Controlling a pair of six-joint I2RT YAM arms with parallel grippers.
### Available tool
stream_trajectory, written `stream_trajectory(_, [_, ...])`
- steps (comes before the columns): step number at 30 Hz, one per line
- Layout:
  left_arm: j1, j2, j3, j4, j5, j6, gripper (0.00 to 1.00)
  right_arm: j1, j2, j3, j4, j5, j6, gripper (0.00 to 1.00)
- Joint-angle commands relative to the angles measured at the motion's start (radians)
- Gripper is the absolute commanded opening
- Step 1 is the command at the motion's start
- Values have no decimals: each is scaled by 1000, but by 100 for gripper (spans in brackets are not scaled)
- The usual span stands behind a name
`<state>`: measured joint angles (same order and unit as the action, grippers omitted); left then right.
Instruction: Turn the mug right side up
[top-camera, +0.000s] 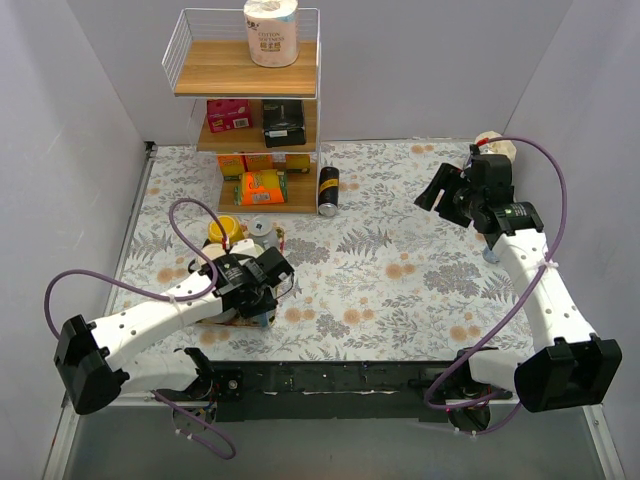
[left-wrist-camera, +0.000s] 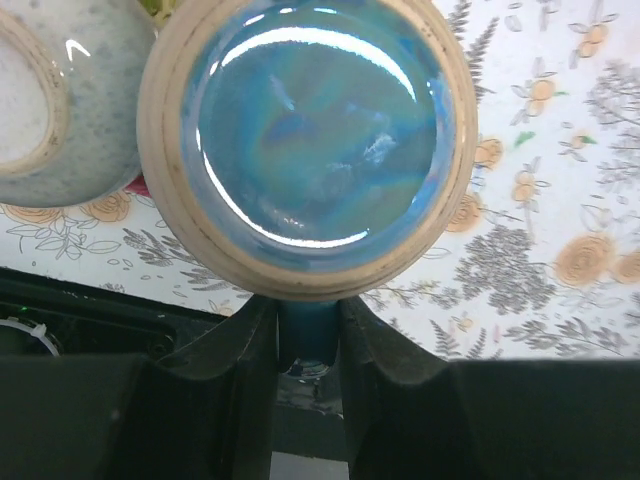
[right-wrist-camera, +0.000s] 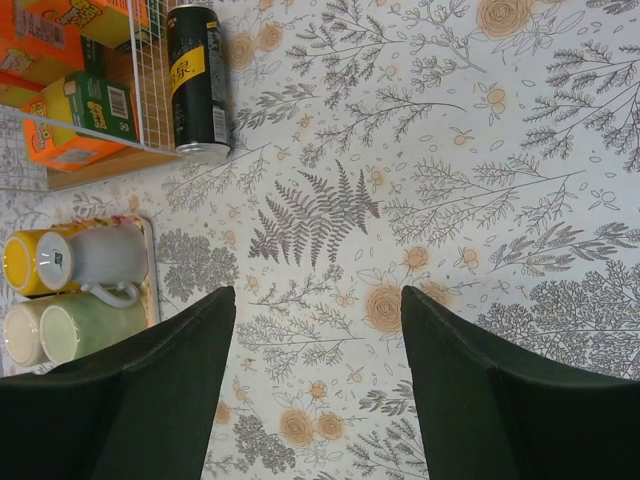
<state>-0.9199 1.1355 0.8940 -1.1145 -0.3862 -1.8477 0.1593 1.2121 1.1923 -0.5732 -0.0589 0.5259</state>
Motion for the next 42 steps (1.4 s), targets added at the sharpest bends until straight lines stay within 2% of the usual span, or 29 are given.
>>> stream_trajectory(1, [-17, 12, 155, -59, -72, -4, 0, 2, -46, -25, 35, -16, 8, 74])
stream_trajectory(11, [-27, 38, 359, -91, -43, 13, 0, 0, -68, -25, 21, -73, 23, 74])
stream_trajectory(17, [-27, 99, 532, 37, -60, 185, 0, 0, -92, -39, 70, -272, 52, 74])
stream_trajectory(24, [-17, 306, 667, 267, -97, 393, 0, 2, -134, -225, 330, -553, 307, 77])
stream_trajectory(25, [-2, 332, 680, 304, -89, 427, 0, 2, -140, -255, 416, -576, 378, 77])
stream_trajectory(29, [65, 454, 776, 459, -7, 476, 0, 3, -196, -347, 530, -604, 488, 77])
stream_trajectory(33, [119, 562, 911, 486, 101, 470, 0, 6, -224, -399, 564, -601, 529, 77])
stream_trajectory(36, [138, 612, 992, 487, 156, 434, 0, 19, -244, -460, 660, -585, 586, 78])
stream_trajectory(42, [165, 642, 1033, 525, 274, 317, 0, 32, -272, -568, 769, -530, 694, 83])
